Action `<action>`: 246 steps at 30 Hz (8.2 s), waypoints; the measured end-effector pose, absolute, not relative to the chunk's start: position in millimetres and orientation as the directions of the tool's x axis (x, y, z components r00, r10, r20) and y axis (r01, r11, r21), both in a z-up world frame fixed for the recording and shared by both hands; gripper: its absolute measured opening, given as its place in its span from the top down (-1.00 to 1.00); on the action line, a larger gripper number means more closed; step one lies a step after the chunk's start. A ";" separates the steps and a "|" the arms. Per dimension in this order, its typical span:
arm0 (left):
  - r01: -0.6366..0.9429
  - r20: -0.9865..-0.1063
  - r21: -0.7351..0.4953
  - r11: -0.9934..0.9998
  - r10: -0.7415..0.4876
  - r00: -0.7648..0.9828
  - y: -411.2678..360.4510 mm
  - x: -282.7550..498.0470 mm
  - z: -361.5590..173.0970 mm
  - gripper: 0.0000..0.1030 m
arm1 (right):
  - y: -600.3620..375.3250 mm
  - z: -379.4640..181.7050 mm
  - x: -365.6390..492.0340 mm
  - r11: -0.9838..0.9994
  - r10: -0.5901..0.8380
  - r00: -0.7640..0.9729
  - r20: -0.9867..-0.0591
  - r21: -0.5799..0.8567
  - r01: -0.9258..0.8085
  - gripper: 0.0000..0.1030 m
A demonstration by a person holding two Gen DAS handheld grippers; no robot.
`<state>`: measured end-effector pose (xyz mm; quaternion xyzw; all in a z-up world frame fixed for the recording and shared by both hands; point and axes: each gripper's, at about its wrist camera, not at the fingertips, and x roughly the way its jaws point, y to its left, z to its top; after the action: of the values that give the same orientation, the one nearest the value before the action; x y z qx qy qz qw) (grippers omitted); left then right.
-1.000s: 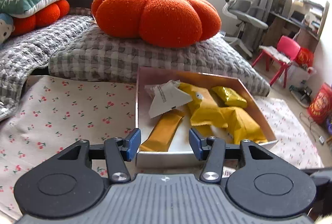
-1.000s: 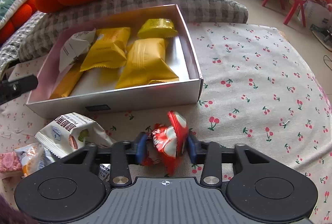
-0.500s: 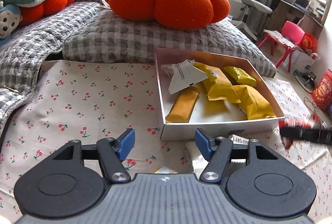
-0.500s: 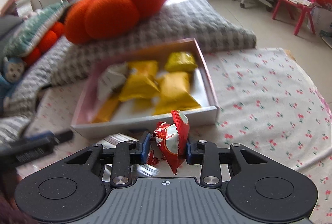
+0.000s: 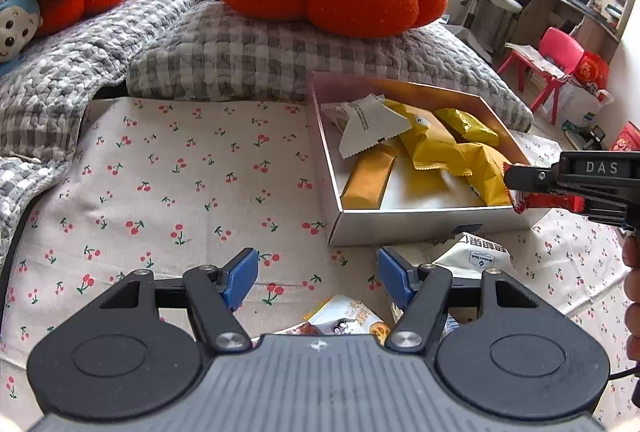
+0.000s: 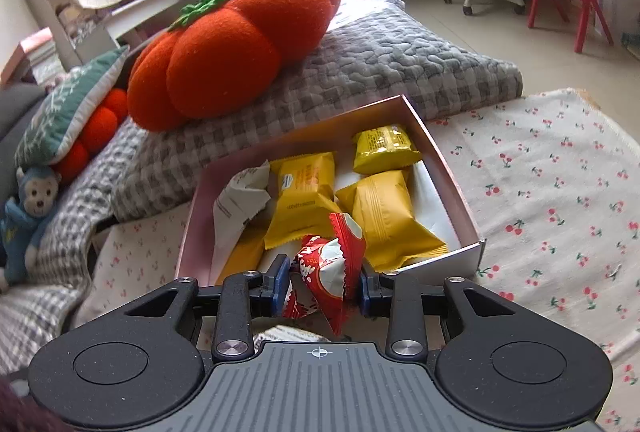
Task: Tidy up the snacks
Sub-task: 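Open the left tool over the box while the right tool lowers and releases the red packet, then withdraw both tools from the box toward the pink pastry pack, then grasp the small biscuit bar with the left tool while the right tool grasps the pink pastry pack, then carry the biscuit bar and pink pastry pack into the box with both tools, then open both tools in the box and withdraw toward the loose snacks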
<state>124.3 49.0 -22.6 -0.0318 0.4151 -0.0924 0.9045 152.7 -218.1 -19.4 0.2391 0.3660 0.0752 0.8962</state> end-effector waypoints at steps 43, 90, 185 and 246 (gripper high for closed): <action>0.365 -0.748 -0.031 0.930 -0.264 0.609 87.8 95.5 -37.8 -0.83 | -224.1 -16.9 74.9 0.941 0.281 0.668 -0.688 0.336 -0.050 -0.83; 0.283 -0.806 0.082 0.956 -0.104 0.583 148.6 94.6 -60.7 0.37 | -9.7 -42.0 94.5 0.644 0.521 0.549 -0.653 -0.122 -0.755 -0.67; 0.215 -0.596 -0.169 0.962 -0.273 0.755 -4.1 143.3 -21.3 0.38 | -225.8 -11.4 147.4 0.922 0.313 0.830 -0.461 0.357 -0.150 0.41; 0.256 -0.756 0.015 0.967 -0.156 0.635 13.8 103.6 -18.4 -0.91 | -248.1 -21.7 92.3 0.968 0.204 0.716 -0.668 0.248 -0.044 -0.85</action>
<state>103.6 13.8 -18.4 0.0605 0.4114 -0.1140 0.9023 92.3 -248.1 -21.7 0.1079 0.3709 0.0672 0.9199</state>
